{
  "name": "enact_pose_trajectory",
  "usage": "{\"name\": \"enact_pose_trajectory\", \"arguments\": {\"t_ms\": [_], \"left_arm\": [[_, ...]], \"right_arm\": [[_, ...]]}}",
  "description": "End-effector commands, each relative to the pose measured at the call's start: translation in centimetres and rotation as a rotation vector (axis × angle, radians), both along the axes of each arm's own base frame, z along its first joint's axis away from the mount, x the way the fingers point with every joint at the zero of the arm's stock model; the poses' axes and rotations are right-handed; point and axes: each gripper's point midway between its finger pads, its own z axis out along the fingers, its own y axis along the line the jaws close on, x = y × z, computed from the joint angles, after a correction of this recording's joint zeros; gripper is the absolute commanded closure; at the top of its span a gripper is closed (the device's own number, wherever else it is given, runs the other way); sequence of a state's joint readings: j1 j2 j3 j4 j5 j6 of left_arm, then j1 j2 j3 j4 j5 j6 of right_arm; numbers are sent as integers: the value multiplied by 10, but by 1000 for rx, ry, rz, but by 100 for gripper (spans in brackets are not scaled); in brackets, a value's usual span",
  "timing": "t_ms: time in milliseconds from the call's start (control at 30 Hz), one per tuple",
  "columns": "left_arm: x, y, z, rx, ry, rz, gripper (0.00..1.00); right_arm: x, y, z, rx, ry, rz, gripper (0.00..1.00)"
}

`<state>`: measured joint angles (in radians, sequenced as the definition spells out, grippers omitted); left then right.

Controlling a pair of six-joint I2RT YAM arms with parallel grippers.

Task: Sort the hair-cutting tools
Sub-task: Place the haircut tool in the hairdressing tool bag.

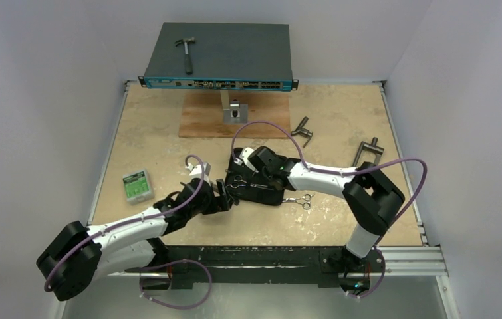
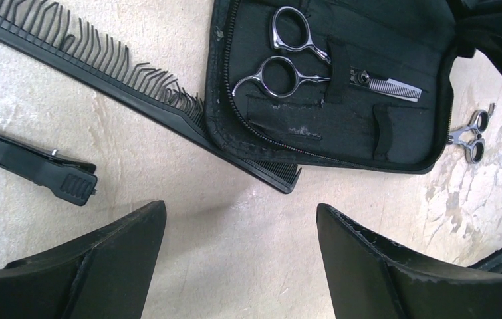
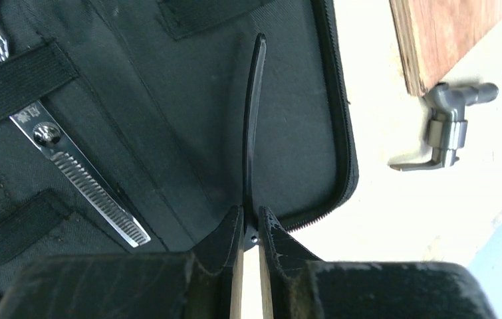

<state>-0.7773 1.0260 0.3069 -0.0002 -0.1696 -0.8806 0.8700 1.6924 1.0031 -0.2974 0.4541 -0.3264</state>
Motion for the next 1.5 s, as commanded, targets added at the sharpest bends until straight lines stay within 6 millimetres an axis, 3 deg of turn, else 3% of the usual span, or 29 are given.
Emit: {"name": "enact_pose_trajectory", "arguments": {"t_ms": [0,233,567,733,933,1467], "left_arm": [[8,-17,19,-75,-20,-7,17],[10,-12,23,-79,-29,22,17],[38,-16,40,-139,-55,187,28],[37,-21,31,-158,-19,189,30],[37,-18,26,-137,-19,194,30],[48,-28,19,-133,3,203,32]], "right_arm": [[11,16,5,-39,4,84,100],[13,10,-7,-108,18,62,100],[16,15,-15,-106,22,68,100],[21,18,-19,-122,15,79,100],[28,27,-10,-106,-10,100,100],[27,51,-7,-4,-23,180,100]]}}
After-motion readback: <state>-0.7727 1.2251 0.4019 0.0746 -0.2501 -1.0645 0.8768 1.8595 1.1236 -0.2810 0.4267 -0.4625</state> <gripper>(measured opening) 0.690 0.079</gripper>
